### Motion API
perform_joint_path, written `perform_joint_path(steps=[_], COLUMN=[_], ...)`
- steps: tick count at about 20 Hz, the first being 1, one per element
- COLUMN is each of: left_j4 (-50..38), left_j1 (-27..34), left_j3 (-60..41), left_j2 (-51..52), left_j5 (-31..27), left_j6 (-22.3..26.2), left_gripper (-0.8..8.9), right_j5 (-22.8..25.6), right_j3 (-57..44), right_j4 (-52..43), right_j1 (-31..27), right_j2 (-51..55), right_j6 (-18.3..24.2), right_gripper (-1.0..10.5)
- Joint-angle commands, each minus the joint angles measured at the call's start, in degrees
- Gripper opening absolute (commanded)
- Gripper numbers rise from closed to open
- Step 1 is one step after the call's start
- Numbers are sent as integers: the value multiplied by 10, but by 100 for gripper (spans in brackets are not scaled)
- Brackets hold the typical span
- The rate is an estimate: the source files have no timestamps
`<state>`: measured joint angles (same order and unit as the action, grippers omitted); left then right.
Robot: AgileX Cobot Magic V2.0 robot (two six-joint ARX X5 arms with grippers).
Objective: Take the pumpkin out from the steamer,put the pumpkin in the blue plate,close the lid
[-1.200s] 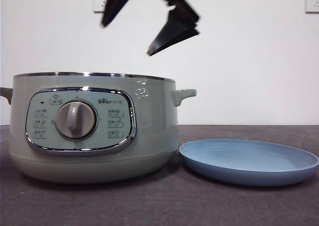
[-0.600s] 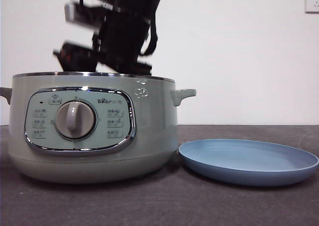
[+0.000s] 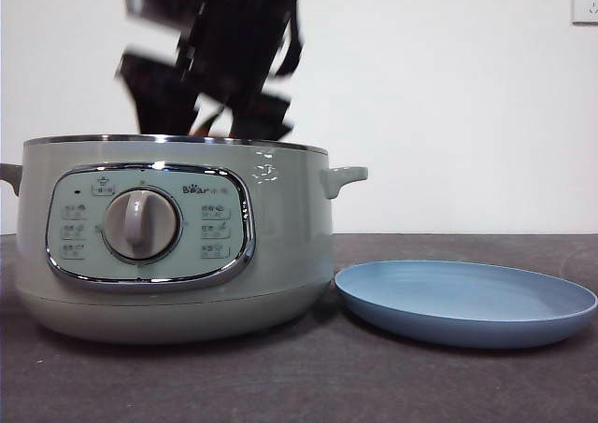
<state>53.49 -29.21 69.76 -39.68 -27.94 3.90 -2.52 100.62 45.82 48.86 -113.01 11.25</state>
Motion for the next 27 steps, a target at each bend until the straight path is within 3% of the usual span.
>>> perform_joint_path(steps=[1, 8, 11, 13, 19, 23, 27], left_j4=[-43, -60, -61, -63, -83, -89, -89], left_j1=[-1, -1, -1, -1, -1, -1, -1], left_j3=[8, 8, 8, 8, 8, 8, 8], left_j2=[0, -21, -21, -21, -21, -21, -21], left_j5=[-5, -2, -1, 0, 14, 31, 31], left_j6=[2, 4, 4, 4, 4, 4, 4], left_gripper=[-8, -8, -8, -8, -8, -8, -8], right_j5=[-1, 2, 61, 106, 102, 96, 69], right_j3=[1, -2, -51, -120, -357, -431, -439], right_j4=[52, 252, 262, 230, 7, -103, -138], right_j1=[-19, -162, -194, -196, -187, -187, -188], right_j2=[53, 149, 158, 181, 267, 263, 225], right_j6=[2, -89, -131, -153, -181, -178, -176], right_gripper=[-11, -11, -11, -11, -11, -8, 3])
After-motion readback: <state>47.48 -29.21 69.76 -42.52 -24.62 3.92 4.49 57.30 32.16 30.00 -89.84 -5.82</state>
